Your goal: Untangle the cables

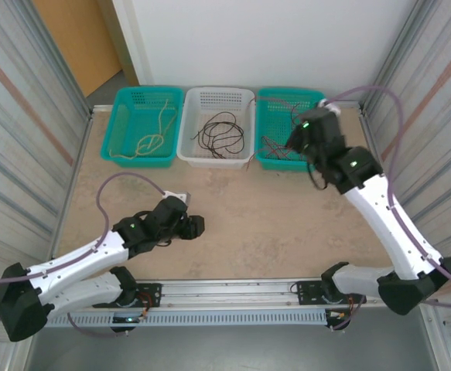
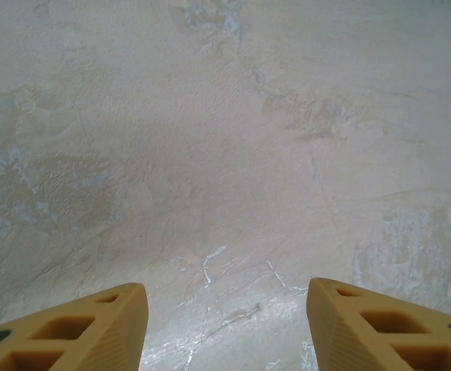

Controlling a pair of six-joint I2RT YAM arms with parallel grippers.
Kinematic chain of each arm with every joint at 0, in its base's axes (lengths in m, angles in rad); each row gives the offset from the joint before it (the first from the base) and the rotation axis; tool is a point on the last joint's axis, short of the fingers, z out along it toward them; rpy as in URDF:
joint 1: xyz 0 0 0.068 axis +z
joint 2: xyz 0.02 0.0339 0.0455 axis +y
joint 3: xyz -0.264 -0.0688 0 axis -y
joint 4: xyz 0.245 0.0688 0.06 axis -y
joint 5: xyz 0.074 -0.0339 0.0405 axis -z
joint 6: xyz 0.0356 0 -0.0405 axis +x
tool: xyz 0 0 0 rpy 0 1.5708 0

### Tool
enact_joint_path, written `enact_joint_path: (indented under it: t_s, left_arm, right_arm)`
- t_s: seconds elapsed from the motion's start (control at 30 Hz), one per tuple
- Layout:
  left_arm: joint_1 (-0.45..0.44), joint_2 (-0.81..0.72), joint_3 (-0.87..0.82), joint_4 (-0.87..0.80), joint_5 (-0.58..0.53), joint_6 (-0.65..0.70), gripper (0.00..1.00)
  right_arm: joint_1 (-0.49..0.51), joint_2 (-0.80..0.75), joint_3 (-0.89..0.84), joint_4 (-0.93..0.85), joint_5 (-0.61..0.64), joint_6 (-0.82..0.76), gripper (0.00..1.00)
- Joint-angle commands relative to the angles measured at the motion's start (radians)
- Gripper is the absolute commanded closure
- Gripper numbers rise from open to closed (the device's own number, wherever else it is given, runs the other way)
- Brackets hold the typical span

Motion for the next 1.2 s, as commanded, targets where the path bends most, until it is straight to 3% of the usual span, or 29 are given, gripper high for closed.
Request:
enact_joint_path:
  t_s: [0.0, 0.13, 0.27, 0.3, 0.43, 0.63, 0.73, 0.83, 0.87, 0.9, 0.93, 1.0, 1.1, 1.17]
  left_arm:
    - [0.004, 0.008, 0.033, -0.024, -0.022, 0.030, 0.42]
    - [0.035, 0.017, 0.055, -0.032, -0.005, 0.052, 0.42]
    - [0.072, 0.022, 0.086, -0.050, 0.006, 0.088, 0.42]
    - [0.082, 0.022, 0.098, -0.059, 0.007, 0.099, 0.42]
    - [0.131, 0.012, 0.171, -0.113, 0.003, 0.155, 0.39]
    - [0.166, -0.053, 0.317, -0.189, -0.210, 0.278, 0.08]
    - [0.178, -0.065, 0.350, -0.140, -0.437, 0.386, 0.02]
    - [0.205, -0.043, 0.322, 0.032, -0.645, 0.569, 0.01]
    - [0.217, -0.027, 0.304, 0.103, -0.708, 0.635, 0.01]
    - [0.232, -0.006, 0.277, 0.180, -0.786, 0.696, 0.01]
    - [0.259, 0.015, 0.241, 0.272, -0.816, 0.782, 0.01]
    - [0.331, 0.042, 0.183, 0.387, -0.802, 0.877, 0.01]
    - [0.531, 0.077, 0.156, 0.337, -0.713, 0.699, 0.01]
    - [0.640, 0.089, 0.073, 0.424, -0.633, 0.633, 0.01]
  right_arm:
    - [-0.173, 0.080, 0.070, 0.013, -0.213, -0.091, 1.00]
    - [-0.295, 0.251, 0.174, 0.040, -0.330, -0.110, 1.00]
    - [-0.340, 0.401, 0.207, 0.078, -0.385, -0.124, 1.00]
    - [-0.347, 0.428, 0.212, 0.078, -0.394, -0.126, 0.93]
    - [-0.357, 0.495, 0.209, 0.034, -0.351, -0.134, 0.44]
    - [-0.359, 0.312, 0.071, 0.090, -0.306, -0.153, 0.29]
    - [-0.347, 0.174, -0.035, 0.144, -0.249, -0.174, 0.25]
    - [-0.325, 0.006, -0.214, 0.276, -0.172, -0.215, 0.23]
    - [-0.324, -0.047, -0.279, 0.331, -0.196, -0.242, 0.18]
    - [-0.323, -0.107, -0.351, 0.388, -0.210, -0.249, 0.02]
    - [-0.326, -0.158, -0.427, 0.451, -0.204, -0.235, 0.01]
    - [-0.328, -0.235, -0.562, 0.563, -0.123, -0.230, 0.01]
    - [-0.335, -0.291, -0.723, 0.657, 0.094, -0.233, 0.01]
    - [-0.365, -0.266, -0.761, 0.654, 0.154, -0.237, 0.01]
